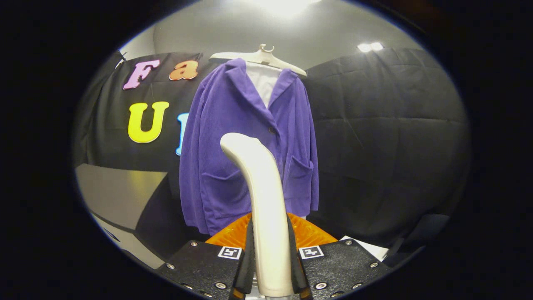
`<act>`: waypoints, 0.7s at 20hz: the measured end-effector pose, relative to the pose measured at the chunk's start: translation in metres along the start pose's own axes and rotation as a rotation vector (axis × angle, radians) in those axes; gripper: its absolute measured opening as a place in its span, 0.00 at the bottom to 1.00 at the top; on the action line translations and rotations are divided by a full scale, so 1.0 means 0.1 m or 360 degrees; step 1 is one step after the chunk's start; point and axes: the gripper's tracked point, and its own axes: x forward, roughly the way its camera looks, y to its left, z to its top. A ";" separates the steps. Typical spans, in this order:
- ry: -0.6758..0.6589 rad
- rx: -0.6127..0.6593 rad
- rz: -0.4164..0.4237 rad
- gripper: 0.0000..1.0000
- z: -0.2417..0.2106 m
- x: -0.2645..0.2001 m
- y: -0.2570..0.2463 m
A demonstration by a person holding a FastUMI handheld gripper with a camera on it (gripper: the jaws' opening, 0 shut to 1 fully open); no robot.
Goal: Iron the clothes twice with a garment steamer, once on the left side and once on the right side.
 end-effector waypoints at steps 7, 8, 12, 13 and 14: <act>-0.0232 0.0031 -0.0110 0.36 0.90 0.20 -0.26; -0.0261 0.0030 -0.0127 0.35 1.00 0.25 -0.29; -0.0357 0.0016 -0.0183 0.35 1.43 0.48 -0.39; -0.0383 -0.0003 -0.0204 0.35 1.53 0.54 -0.42; -0.0405 -0.0017 -0.0221 0.35 1.65 0.59 -0.44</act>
